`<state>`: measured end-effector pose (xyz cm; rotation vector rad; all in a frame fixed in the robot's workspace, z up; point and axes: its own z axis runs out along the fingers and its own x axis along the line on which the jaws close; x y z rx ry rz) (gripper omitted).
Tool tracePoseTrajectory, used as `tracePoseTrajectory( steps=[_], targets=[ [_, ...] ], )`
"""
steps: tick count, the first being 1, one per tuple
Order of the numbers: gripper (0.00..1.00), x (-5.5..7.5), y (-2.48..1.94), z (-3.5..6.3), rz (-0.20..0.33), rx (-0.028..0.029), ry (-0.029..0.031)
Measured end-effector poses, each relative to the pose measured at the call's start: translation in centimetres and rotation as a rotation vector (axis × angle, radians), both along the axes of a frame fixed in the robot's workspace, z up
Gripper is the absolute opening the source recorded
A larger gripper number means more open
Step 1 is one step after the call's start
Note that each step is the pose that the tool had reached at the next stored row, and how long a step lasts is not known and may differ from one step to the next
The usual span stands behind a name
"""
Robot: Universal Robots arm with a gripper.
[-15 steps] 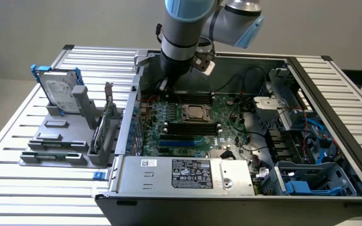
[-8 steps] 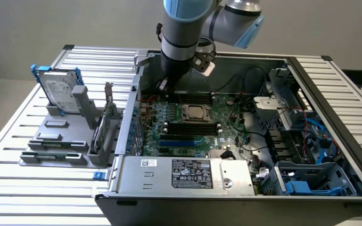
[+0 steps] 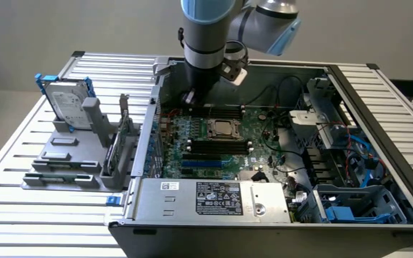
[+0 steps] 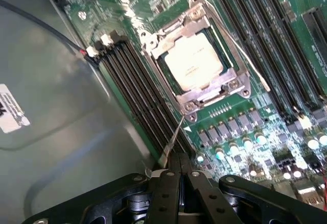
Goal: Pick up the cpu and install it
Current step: 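Install the first cpu locking lever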
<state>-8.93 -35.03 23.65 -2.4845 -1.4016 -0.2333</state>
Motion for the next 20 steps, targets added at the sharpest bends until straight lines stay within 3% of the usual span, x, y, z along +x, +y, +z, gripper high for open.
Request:
tracePoseTrajectory(
  steps=[5, 6, 8, 16, 20],
  targets=[
    [0.11, 0.3, 0.1, -0.01, -0.007, -0.0007, -0.0595],
    [0.11, 0.3, 0.11, -0.03, -0.009, -0.0006, -0.0666],
    [0.11, 0.5, 0.11, -0.25, -0.014, -0.0009, -0.0695],
    [0.11, 1.1, 0.14, -1.51, -0.027, -0.002, -0.0695],
    [0.11, 1.2, 0.18, -1.83, -0.034, -0.0075, -0.0695]
  ],
)
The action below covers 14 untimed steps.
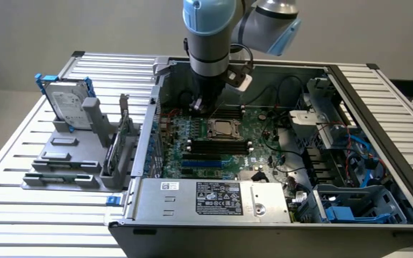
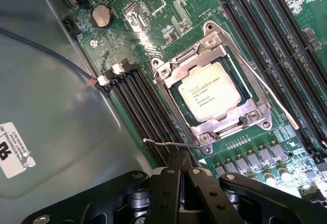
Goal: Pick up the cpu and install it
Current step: 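Install the first cpu locking lever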
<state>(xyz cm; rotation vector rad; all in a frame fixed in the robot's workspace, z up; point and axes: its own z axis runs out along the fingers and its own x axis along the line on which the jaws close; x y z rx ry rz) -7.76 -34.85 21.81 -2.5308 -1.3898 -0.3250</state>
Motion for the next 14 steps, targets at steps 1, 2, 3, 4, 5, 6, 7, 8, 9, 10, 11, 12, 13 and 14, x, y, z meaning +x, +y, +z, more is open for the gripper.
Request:
tracePoseTrajectory(
  steps=[1, 2, 3, 4, 5, 6, 7, 8, 9, 10, 11, 12, 13, 14],
  targets=[
    [0.11, 0.02, 0.01, -0.08, -0.002, -0.0014, -0.0001],
    [0.11, 0.03, 0.03, -0.17, -0.004, -0.0029, -0.0002],
    [0.11, 0.05, 0.05, -0.28, -0.007, -0.0046, -0.0002],
    [0.11, 0.07, 0.08, -0.39, -0.009, -0.0054, -0.0001],
    [0.11, 0.07, 0.13, -0.51, -0.011, -0.006, -0.0001],
    [0.11, 0.07, 0.2, -0.61, -0.013, -0.0071, 0.0],
    [0.11, 0.08, 0.27, -0.69, -0.015, -0.0084, 0.0],
    [0.11, 0.08, 0.34, -0.77, -0.017, -0.0098, -0.0001],
    [0.11, 0.09, 0.4, -0.83, -0.018, -0.0115, -0.0001],
    [0.11, 0.11, 0.43, -0.89, -0.02, -0.0138, -0.0002],
    [0.11, 0.13, 0.46, -0.92, -0.022, -0.0174, -0.0001],
    [0.11, 0.17, 0.49, -0.96, -0.023, -0.0209, -0.0001],
    [0.11, 0.22, 0.52, -1.0, -0.025, -0.0236, -0.0001],
    [0.11, 0.29, 0.55, -1.04, -0.026, -0.0258, -0.0001]
  ],
)
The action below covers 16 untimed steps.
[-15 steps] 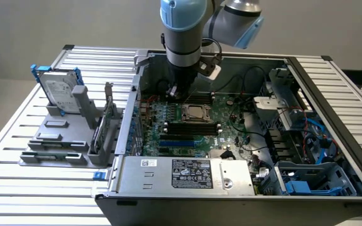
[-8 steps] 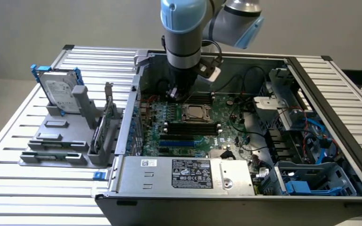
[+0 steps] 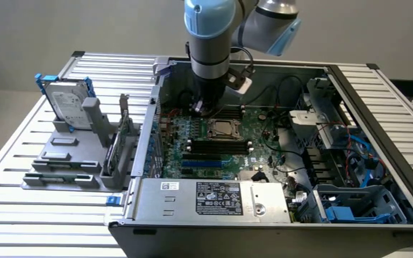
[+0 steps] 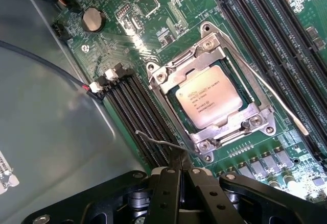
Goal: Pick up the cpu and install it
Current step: 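Install the first cpu locking lever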
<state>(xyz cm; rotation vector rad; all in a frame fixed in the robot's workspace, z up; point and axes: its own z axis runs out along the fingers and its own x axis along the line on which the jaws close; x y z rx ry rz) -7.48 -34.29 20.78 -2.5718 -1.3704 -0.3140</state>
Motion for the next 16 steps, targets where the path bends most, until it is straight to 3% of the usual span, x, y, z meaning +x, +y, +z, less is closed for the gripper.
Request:
tracePoseTrajectory(
  steps=[16],
  targets=[
    [0.11, 1.3, 0.27, -0.83, -0.017, -0.0165, -0.0003]
  ],
)
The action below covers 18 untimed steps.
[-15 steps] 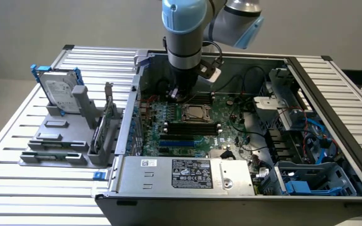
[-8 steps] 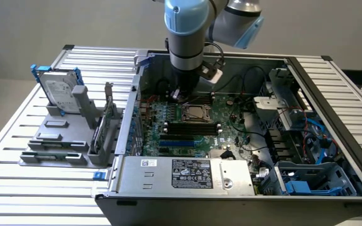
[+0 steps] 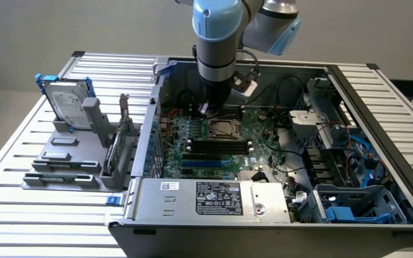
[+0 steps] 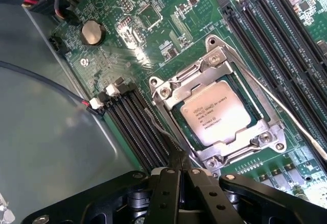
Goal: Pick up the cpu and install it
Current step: 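Install the first cpu locking lever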
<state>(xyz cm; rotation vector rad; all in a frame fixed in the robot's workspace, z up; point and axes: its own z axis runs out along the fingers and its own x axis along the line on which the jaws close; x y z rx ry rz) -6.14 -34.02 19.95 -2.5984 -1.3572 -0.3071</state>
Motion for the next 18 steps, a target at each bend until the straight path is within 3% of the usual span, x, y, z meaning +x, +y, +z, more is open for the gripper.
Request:
tracePoseTrajectory(
  steps=[11, 18],
  targets=[
    [0.11, 0.71, 0.07, -0.17, -0.013, -0.0214, 0.0003],
    [0.11, 1.05, 0.16, -0.21, -0.021, -0.0392, 0.0003]
  ],
)
